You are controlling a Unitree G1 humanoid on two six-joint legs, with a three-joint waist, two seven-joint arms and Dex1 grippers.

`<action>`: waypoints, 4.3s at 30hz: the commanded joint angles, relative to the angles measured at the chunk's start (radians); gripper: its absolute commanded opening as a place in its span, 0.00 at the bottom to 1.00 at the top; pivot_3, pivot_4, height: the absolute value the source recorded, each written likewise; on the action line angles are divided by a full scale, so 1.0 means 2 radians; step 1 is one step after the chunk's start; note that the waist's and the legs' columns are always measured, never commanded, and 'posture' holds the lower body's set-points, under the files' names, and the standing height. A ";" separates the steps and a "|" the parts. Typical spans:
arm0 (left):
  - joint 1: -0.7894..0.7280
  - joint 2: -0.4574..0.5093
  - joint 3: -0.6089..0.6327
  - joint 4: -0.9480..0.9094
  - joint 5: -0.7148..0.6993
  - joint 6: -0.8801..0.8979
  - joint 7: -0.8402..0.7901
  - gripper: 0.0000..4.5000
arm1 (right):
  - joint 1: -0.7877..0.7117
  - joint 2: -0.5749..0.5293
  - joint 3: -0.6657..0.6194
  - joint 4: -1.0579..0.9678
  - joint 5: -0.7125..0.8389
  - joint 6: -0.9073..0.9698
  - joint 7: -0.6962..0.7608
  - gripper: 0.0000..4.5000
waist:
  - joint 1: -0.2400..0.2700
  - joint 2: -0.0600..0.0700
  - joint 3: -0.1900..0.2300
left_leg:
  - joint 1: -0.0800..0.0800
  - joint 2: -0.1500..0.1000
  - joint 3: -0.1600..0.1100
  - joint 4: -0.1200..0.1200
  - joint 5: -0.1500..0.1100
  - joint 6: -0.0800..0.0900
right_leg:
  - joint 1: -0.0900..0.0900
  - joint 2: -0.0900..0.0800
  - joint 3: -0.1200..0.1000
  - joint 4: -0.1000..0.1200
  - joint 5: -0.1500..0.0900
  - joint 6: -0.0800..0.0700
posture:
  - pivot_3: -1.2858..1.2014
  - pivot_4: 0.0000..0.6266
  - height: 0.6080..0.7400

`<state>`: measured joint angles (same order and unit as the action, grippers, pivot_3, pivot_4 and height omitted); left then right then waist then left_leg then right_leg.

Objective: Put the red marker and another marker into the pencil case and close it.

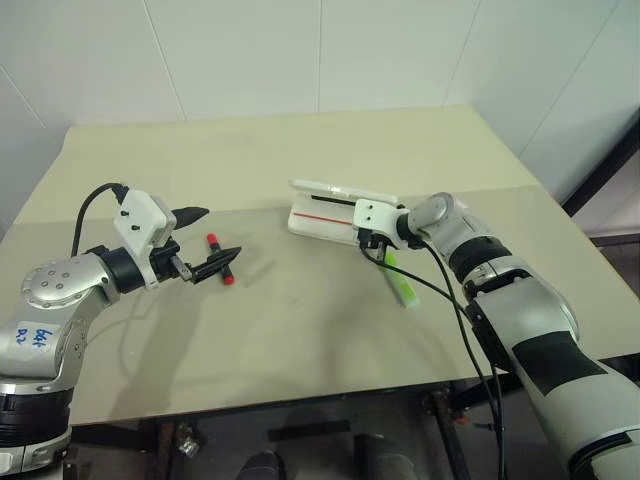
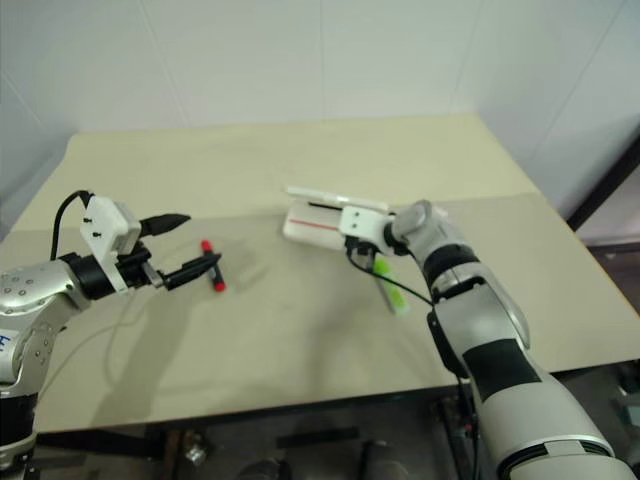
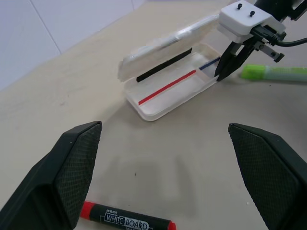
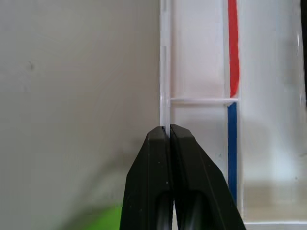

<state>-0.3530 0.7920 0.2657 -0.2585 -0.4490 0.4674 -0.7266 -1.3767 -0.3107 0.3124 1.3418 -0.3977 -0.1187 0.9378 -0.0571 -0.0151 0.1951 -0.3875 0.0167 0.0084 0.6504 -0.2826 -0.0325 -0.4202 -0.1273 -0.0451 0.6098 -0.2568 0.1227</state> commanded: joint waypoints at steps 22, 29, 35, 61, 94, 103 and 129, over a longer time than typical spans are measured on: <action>-0.004 -0.014 -0.001 0.009 -0.012 -0.008 -0.033 1.00 | 0.241 -0.114 -0.029 -0.618 0.180 0.343 0.292 0.01 | 0.016 0.000 0.000 | -0.003 0.000 0.001 0.002 -0.001 0.000 | -0.003 0.000 0.000 0.000 0.000 0.000 | 0.52 0.24 1.00; -0.002 -0.014 -0.003 0.008 -0.015 -0.004 -0.035 1.00 | 0.311 -0.150 -0.019 -0.739 0.225 0.425 0.260 0.01 | 0.014 0.000 0.000 | -0.002 0.000 0.001 0.002 -0.002 0.002 | -0.003 0.000 0.000 0.002 0.000 0.000 | 0.52 0.24 1.00; -0.007 -0.014 -0.007 0.009 -0.016 -0.001 -0.038 1.00 | 0.334 -0.142 -0.011 -0.744 0.248 0.385 0.235 0.01 | 0.016 -0.001 0.000 | -0.002 0.000 0.001 0.003 -0.002 0.002 | -0.003 0.000 0.000 0.001 0.000 0.000 | 0.52 0.24 1.00; -0.003 -0.016 -0.002 -0.008 -0.023 0.012 -0.030 1.00 | 0.319 -0.108 0.013 -0.601 0.230 0.203 0.194 0.01 | 0.016 -0.001 0.000 | -0.002 0.000 0.001 0.004 -0.002 0.003 | -0.002 0.000 0.000 0.002 0.000 0.000 | 0.52 0.24 1.00; 0.106 0.020 0.086 0.004 -0.033 -0.054 -0.107 1.00 | 0.459 -0.233 -0.138 -0.769 0.388 0.298 0.163 0.99 | 0.018 -0.002 0.000 | -0.002 0.000 0.001 0.004 -0.002 0.003 | -0.002 0.000 0.000 0.000 0.000 0.000 | 0.52 0.24 1.00; 0.156 -0.003 0.131 0.001 -0.020 -0.051 -0.049 1.00 | 0.503 -0.228 -0.220 -0.757 0.414 0.319 0.077 0.99 | 0.018 -0.002 0.000 | -0.001 0.000 0.001 0.004 -0.003 0.004 | -0.001 0.000 0.000 0.000 0.000 -0.001 | 0.52 0.24 1.00; -0.038 -0.201 0.032 -0.016 0.023 0.196 0.356 1.00 | 0.490 -0.201 -0.212 -0.773 0.453 0.338 0.028 0.99 | 0.039 -0.003 0.000 | 0.000 0.000 -0.001 0.007 -0.003 0.005 | 0.004 0.000 0.000 -0.003 0.003 0.000 | 0.52 0.24 1.00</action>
<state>-0.4034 0.3980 0.3402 -0.2910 -0.4050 0.8262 -0.0340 -0.3791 -0.6938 -0.1033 -0.1631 0.4842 0.5525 0.9722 0.0209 -0.0202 0.1942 -0.3866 0.0161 0.0070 0.6637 -0.2879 -0.0228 -0.4124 -0.1267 -0.0458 0.6029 -0.2501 0.1237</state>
